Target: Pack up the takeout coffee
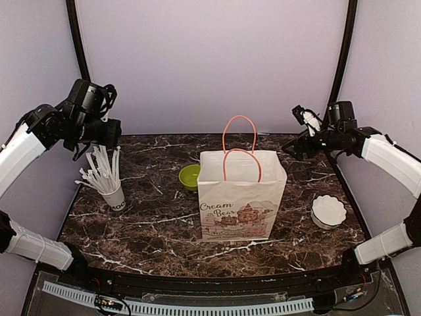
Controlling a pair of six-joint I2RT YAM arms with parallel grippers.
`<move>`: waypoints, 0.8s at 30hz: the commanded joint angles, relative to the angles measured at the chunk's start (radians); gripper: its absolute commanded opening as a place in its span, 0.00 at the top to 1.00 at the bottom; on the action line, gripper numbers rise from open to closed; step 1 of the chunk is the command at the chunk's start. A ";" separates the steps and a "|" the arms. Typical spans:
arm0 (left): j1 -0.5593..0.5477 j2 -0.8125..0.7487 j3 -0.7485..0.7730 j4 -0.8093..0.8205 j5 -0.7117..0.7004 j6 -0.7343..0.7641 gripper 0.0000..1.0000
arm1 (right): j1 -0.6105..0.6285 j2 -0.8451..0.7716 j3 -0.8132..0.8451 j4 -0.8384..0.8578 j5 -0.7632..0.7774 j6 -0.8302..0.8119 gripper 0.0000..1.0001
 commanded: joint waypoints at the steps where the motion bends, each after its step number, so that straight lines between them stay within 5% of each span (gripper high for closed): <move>1: 0.158 -0.063 -0.087 -0.035 0.099 -0.089 0.49 | -0.001 -0.060 -0.055 0.096 -0.085 0.036 0.07; 15: 0.552 -0.016 -0.100 -0.078 0.272 -0.041 0.64 | -0.078 -0.168 -0.193 0.188 -0.227 0.069 0.08; 24: 0.641 0.027 -0.168 -0.032 0.392 -0.010 0.62 | -0.108 -0.178 -0.212 0.217 -0.253 0.091 0.08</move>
